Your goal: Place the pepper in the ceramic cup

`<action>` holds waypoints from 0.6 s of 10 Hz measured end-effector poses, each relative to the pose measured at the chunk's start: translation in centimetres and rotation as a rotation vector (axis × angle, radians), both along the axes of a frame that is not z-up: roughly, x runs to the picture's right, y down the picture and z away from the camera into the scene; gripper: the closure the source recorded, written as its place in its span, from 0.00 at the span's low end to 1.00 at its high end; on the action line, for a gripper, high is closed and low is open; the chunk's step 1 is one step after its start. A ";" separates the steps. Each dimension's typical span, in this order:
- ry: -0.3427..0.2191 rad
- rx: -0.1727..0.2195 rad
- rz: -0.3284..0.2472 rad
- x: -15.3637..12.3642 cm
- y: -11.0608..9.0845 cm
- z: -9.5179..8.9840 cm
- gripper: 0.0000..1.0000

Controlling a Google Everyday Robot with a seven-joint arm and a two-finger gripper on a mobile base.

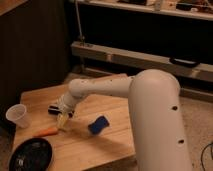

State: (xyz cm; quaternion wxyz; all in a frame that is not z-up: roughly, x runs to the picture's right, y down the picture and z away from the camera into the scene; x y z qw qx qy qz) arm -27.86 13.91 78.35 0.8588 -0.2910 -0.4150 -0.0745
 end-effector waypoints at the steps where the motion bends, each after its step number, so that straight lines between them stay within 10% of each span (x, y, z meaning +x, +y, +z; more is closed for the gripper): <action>1: -0.012 -0.003 -0.004 0.0 0.4 -0.2 0.20; 6: -0.017 -0.081 -0.048 -1.1 3.5 1.9 0.20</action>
